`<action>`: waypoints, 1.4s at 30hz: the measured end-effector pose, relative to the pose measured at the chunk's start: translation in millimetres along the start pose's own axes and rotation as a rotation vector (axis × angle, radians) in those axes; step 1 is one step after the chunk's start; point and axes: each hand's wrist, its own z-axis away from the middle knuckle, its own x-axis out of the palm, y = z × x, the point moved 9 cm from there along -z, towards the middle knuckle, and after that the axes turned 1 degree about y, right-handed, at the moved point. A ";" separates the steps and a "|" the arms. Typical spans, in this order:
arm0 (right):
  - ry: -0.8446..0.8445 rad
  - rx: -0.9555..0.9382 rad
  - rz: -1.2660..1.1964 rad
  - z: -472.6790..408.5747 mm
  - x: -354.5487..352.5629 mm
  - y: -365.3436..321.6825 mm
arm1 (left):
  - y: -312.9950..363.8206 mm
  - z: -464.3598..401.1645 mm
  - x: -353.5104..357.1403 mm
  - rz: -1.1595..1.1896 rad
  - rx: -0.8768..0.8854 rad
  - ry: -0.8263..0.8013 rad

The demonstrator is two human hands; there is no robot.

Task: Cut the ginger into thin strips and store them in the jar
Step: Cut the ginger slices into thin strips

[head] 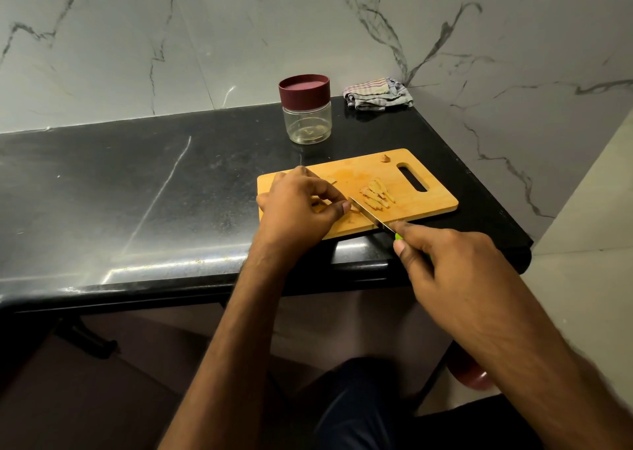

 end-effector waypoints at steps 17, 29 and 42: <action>0.047 -0.028 -0.039 2.1 -0.7 0.6 | -7.0 -6.0 8.6 0.085 0.039 -0.027; 0.007 -0.019 -0.034 4.9 -2.8 1.7 | -11.5 -8.3 11.7 0.116 0.010 -0.040; -0.011 -0.036 0.069 -0.6 -6.4 1.9 | -14.1 -11.5 12.5 0.113 -0.006 -0.047</action>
